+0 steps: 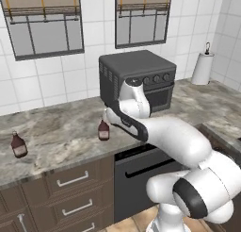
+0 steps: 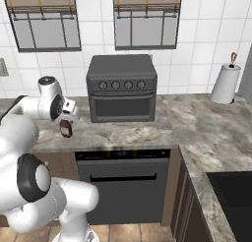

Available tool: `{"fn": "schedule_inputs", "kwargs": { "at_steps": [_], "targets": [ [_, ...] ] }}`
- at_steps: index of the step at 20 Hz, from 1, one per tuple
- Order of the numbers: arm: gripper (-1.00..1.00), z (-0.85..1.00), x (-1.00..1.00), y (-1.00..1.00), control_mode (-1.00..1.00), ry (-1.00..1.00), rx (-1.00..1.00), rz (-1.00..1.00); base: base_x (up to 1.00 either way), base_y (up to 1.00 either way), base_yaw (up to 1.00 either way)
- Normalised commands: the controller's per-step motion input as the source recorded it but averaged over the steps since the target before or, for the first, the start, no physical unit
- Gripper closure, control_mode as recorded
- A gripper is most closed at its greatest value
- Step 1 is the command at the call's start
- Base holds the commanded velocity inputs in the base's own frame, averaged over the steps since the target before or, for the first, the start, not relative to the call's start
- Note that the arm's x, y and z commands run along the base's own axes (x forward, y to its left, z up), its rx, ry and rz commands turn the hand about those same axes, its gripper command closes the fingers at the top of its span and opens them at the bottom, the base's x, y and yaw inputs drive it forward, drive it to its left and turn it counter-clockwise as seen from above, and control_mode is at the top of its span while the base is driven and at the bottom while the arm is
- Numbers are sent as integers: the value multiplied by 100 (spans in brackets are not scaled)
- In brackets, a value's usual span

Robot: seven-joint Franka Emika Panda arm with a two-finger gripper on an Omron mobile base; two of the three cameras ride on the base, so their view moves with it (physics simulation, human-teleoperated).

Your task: Place the ketchup and ketchup from the counter to the top shelf of the fridge. If the existing items in the fridge are on the top shelf, move them to other shelves.

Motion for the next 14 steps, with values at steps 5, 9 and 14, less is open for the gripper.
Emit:
{"fn": "schedule_inputs", "kwargs": {
  "at_steps": [5,9,14],
  "targets": [
    [-100,-37,20,39,-100,0,0,2,0,0,0],
    [-100,-12,5,32,-100,0,0,0,0,0,0],
    [-100,-22,12,7,-100,0,0,0,0,0,0]
  ]
}}
